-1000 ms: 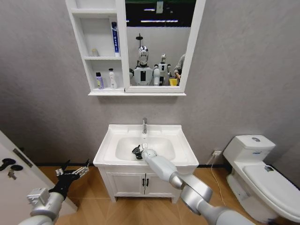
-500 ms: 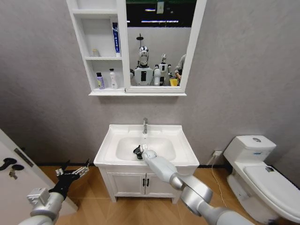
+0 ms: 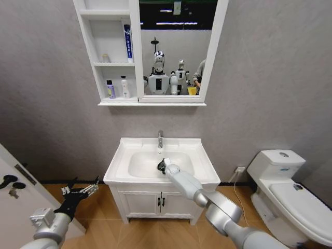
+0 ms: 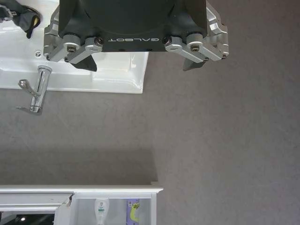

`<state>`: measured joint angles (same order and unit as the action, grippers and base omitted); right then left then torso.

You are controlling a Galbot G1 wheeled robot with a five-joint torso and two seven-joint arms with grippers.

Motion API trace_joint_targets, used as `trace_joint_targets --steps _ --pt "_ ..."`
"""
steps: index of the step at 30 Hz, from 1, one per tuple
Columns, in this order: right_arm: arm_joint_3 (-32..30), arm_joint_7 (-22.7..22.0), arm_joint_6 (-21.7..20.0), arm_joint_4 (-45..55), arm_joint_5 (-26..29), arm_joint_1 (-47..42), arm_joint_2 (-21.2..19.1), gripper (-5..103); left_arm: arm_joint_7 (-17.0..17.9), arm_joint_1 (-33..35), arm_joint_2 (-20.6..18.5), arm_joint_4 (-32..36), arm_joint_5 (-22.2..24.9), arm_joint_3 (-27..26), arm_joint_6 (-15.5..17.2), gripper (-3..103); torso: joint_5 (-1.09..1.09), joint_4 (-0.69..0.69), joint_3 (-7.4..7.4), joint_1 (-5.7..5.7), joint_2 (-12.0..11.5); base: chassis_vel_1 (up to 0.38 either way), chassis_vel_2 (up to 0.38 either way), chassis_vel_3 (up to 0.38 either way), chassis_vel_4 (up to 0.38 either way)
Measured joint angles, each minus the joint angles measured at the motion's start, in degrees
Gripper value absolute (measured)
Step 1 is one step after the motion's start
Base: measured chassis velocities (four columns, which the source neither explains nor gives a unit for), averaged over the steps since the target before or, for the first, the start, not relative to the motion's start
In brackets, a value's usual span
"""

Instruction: Move facial cleanser and shampoo from washbasin to cabinet, then wipe washbasin with towel.

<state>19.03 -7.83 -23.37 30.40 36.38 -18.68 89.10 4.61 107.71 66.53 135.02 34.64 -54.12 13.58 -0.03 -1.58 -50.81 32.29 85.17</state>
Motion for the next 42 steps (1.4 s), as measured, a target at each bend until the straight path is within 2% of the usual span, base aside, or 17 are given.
trace_joint_targets --steps 2,5,7,8,10,11,16,18,20,23,26,27,29,33,42 --pt "0.2 0.8 0.2 0.0 2.1 -0.1 0.9 5 0.0 0.0 0.0 0.0 0.0 0.0 0.0 100 0.0 0.0 0.0 0.0 0.0 0.0 0.0 0.0 0.0" --pt "1.2 2.1 0.8 0.1 7.5 -0.1 2.9 5 0.0 0.0 0.0 0.0 0.0 0.0 0.0 100 0.02 0.07 0.0 0.0 0.0 0.0 0.0 0.0 0.0" --pt "1.3 2.5 1.1 0.0 8.0 -0.1 3.0 5 0.0 0.0 0.0 0.0 0.0 0.0 0.0 100 0.02 0.07 0.0 0.0 0.0 0.0 0.0 0.0 0.0" --pt "1.5 4.4 2.3 0.2 10.4 -0.1 3.0 5 0.0 0.0 0.0 0.0 0.0 0.0 0.0 100 0.01 0.06 0.0 0.0 0.0 0.0 0.0 0.0 0.0" --pt "1.6 5.3 2.6 0.5 11.7 -0.2 3.0 5 0.0 0.0 0.0 0.0 0.0 0.0 0.0 100 0.01 0.05 -0.01 0.0 0.0 0.0 0.0 0.0 0.0" --pt "2.3 7.5 3.3 1.9 14.9 -0.3 3.0 5 0.0 0.0 0.0 0.0 0.0 0.0 0.0 100 0.03 0.07 -0.02 0.01 0.0 0.0 0.0 0.0 0.0" --pt "2.6 11.0 5.6 2.3 16.2 -0.2 3.0 5 0.0 0.0 0.0 0.0 0.0 0.0 0.0 100 0.03 0.09 -0.02 0.0 0.0 0.0 0.0 0.0 0.0" --pt "2.6 13.9 7.2 2.1 16.6 -0.1 3.0 5 0.0 0.0 0.0 0.0 0.0 0.0 0.0 100 0.03 0.07 -0.02 0.0 0.0 0.0 0.0 0.0 0.0" --pt "2.6 14.3 7.5 2.1 16.6 -0.2 3.0 5 0.0 0.0 0.0 0.0 0.0 0.0 0.0 100 0.03 0.08 -0.02 0.0 0.0 0.0 0.0 0.0 0.0" --pt "2.6 13.0 7.0 2.2 15.8 -0.4 3.1 5 0.0 0.0 0.0 0.0 0.0 0.0 0.0 100 0.03 0.08 -0.01 0.0 0.0 0.0 0.0 0.0 0.0" --pt "1.9 7.0 4.2 1.6 10.0 -0.3 3.1 5 0.0 0.0 0.0 0.0 0.0 0.0 0.0 100 0.03 0.07 -0.01 0.0 0.0 0.0 0.0 0.0 0.0" --pt "1.9 7.0 4.2 1.6 10.0 -0.3 3.1 5 0.0 0.0 0.0 0.0 0.0 0.0 0.0 100 0.03 0.07 -0.01 0.0 0.0 0.0 0.0 0.0 0.0" --pt "1.5 3.6 1.6 2.1 8.0 -0.2 2.4 5 0.0 0.0 0.0 0.0 0.0 0.0 0.0 100 0.04 0.09 0.0 0.0 0.0 0.0 0.0 0.0 0.0" --pt "1.1 1.0 0.0 2.0 6.8 -0.2 0.8 5 0.0 0.0 0.0 0.0 0.0 0.0 0.0 100 0.04 0.06 0.0 -0.01 0.0 0.0 0.0 0.0 0.0" --pt "0.4 -0.8 -1.2 2.4 6.2 0.0 -3.4 5 0.0 0.0 0.0 0.0 0.0 0.0 0.0 100 0.04 0.08 0.0 -0.01 0.0 0.0 0.0 0.0 0.0"
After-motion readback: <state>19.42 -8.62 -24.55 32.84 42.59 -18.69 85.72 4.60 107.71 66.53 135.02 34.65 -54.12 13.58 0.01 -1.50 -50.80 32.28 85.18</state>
